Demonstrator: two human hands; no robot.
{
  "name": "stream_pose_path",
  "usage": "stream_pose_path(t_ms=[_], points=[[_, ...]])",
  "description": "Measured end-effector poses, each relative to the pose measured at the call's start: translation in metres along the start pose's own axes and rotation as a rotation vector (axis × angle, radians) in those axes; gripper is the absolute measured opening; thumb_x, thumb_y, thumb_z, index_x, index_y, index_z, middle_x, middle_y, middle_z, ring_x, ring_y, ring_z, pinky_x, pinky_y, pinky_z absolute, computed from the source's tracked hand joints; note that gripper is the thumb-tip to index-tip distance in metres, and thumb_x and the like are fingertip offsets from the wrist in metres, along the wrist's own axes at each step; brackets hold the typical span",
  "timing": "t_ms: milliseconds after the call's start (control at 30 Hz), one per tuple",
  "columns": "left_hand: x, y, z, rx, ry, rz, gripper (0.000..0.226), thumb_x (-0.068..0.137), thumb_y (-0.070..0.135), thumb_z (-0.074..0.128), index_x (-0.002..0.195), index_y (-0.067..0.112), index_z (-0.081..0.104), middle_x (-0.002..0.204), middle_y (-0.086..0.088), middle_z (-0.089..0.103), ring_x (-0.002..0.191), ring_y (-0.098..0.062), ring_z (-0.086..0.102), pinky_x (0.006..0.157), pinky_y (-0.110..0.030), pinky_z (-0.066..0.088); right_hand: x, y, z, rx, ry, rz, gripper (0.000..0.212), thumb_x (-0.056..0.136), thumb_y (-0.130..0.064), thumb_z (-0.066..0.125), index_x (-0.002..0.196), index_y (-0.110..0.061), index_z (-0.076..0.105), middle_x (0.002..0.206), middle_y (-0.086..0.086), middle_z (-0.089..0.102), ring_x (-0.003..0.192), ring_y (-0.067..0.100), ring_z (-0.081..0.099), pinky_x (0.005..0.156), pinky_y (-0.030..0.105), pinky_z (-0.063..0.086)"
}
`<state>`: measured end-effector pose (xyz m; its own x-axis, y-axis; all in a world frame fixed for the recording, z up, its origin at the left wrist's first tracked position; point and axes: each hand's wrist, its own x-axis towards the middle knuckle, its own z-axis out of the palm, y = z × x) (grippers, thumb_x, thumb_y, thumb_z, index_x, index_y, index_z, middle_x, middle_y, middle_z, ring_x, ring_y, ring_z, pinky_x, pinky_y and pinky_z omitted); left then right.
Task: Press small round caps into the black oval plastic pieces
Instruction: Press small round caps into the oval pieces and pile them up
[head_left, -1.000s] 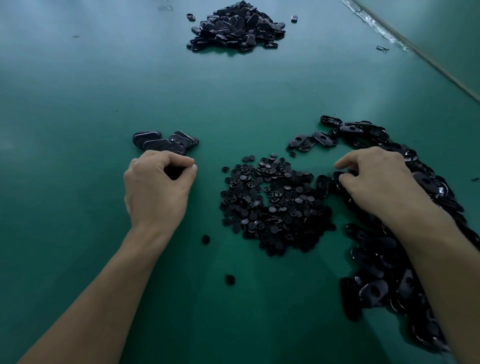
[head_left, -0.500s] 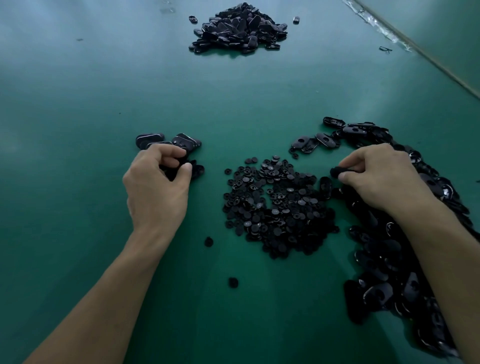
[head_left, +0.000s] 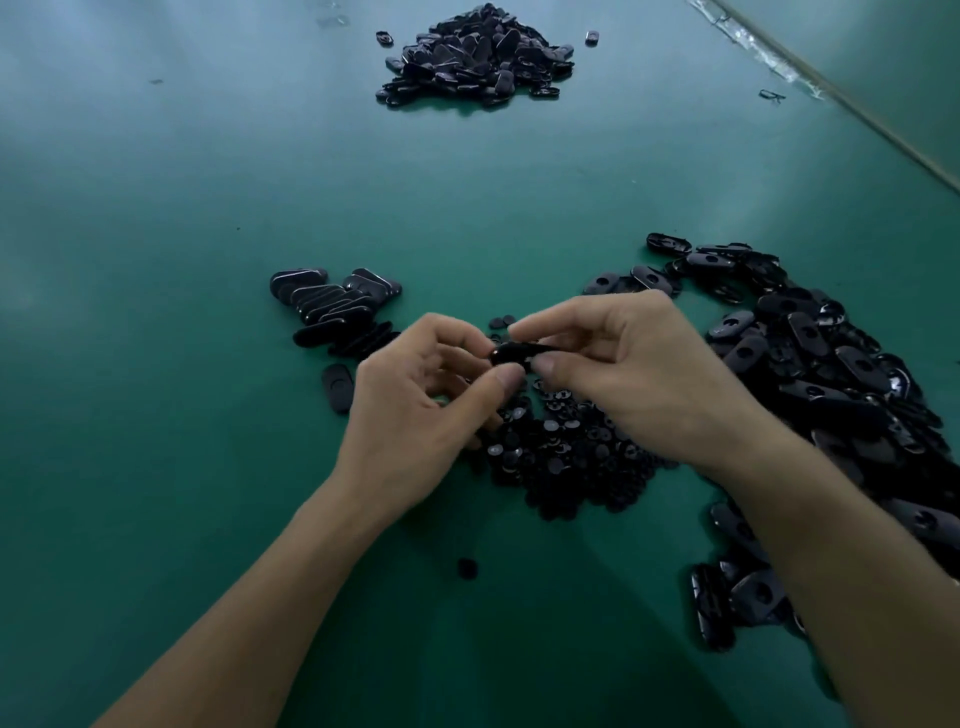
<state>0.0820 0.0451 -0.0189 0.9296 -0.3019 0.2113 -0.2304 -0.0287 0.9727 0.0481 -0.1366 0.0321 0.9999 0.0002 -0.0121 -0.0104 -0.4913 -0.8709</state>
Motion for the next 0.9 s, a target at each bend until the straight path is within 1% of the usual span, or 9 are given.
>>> stream_pose_path(t_ms=[100,200,300,400,633,700,800,833,900], points=[[0.003,0.000,-0.003,-0.091,0.026,-0.018,0.015,0.081,0.016,0.074,0.090,0.021,0.063,0.071,-0.003,0.071,0.059,-0.014,0.069,0.049,-0.023,0.052,-0.001,0.000,0.006,0.097,0.050,-0.020,0.020,0.083,-0.006,0.079,0.092,-0.022,0.073,0.076,-0.002,0.074,0.074,0.017,0.073,0.077,0.033,0.060],[0.004,0.001,-0.004,-0.130,0.002,-0.006,0.015,0.081,0.014,0.075,0.091,0.020,0.067,0.075,-0.002,0.073,0.064,-0.013,0.069,0.052,-0.022,0.054,0.000,-0.002,0.009,0.124,0.084,-0.051,0.015,0.081,-0.009,0.081,0.087,-0.020,0.073,0.076,-0.001,0.075,0.072,0.015,0.073,0.075,0.032,0.061],[0.005,0.001,-0.004,-0.177,0.015,-0.007,0.013,0.081,0.015,0.078,0.087,0.016,0.067,0.073,0.000,0.073,0.062,-0.013,0.070,0.052,-0.022,0.054,0.000,0.000,0.009,0.098,0.120,-0.016,0.009,0.082,-0.021,0.081,0.085,-0.021,0.073,0.076,-0.001,0.075,0.072,0.014,0.072,0.071,0.032,0.059],[0.005,0.001,-0.005,-0.206,0.015,-0.020,0.006,0.084,0.015,0.074,0.086,0.018,0.069,0.073,-0.001,0.073,0.063,-0.015,0.071,0.054,-0.023,0.054,-0.001,0.002,0.010,0.098,0.105,0.031,0.008,0.085,-0.025,0.079,0.083,-0.021,0.072,0.071,-0.001,0.074,0.064,0.012,0.071,0.060,0.021,0.052],[0.006,-0.001,-0.005,-0.245,0.048,-0.029,0.008,0.086,0.012,0.073,0.087,0.020,0.071,0.079,-0.002,0.074,0.075,-0.017,0.074,0.063,-0.025,0.059,0.002,0.004,0.011,0.127,0.089,0.025,0.005,0.090,-0.016,0.073,0.087,-0.019,0.073,0.075,0.000,0.075,0.064,0.011,0.070,0.060,0.017,0.049],[0.007,-0.003,-0.006,-0.263,0.066,-0.034,0.011,0.087,0.009,0.073,0.094,0.017,0.069,0.078,-0.003,0.075,0.072,-0.017,0.074,0.064,-0.024,0.058,0.004,0.006,0.009,0.069,0.118,0.036,0.006,0.092,-0.016,0.071,0.090,-0.021,0.073,0.075,-0.003,0.075,0.064,0.008,0.070,0.060,0.014,0.048],[0.009,-0.005,-0.007,-0.266,0.088,-0.055,0.022,0.089,0.006,0.071,0.107,0.018,0.067,0.078,-0.005,0.075,0.071,-0.018,0.074,0.066,-0.024,0.058,0.007,0.011,0.005,-0.217,0.145,0.050,0.008,0.089,-0.025,0.074,0.098,-0.025,0.075,0.076,-0.009,0.071,0.069,-0.004,0.064,0.065,0.006,0.046],[0.010,-0.005,-0.007,-0.263,0.095,-0.059,0.023,0.090,0.005,0.070,0.108,0.019,0.067,0.078,-0.005,0.075,0.071,-0.018,0.074,0.066,-0.024,0.058,0.007,0.012,0.005,-0.299,0.128,0.063,0.013,0.089,-0.027,0.075,0.101,-0.025,0.075,0.079,-0.011,0.069,0.070,-0.005,0.061,0.066,0.004,0.044],[0.010,-0.007,-0.007,-0.256,0.114,-0.059,0.018,0.091,0.004,0.069,0.103,0.017,0.071,0.080,-0.005,0.076,0.073,-0.017,0.074,0.068,-0.024,0.058,0.006,0.013,0.005,-0.395,0.067,0.080,0.019,0.087,-0.030,0.076,0.106,-0.026,0.074,0.081,-0.013,0.066,0.070,-0.005,0.057,0.065,0.007,0.041]])
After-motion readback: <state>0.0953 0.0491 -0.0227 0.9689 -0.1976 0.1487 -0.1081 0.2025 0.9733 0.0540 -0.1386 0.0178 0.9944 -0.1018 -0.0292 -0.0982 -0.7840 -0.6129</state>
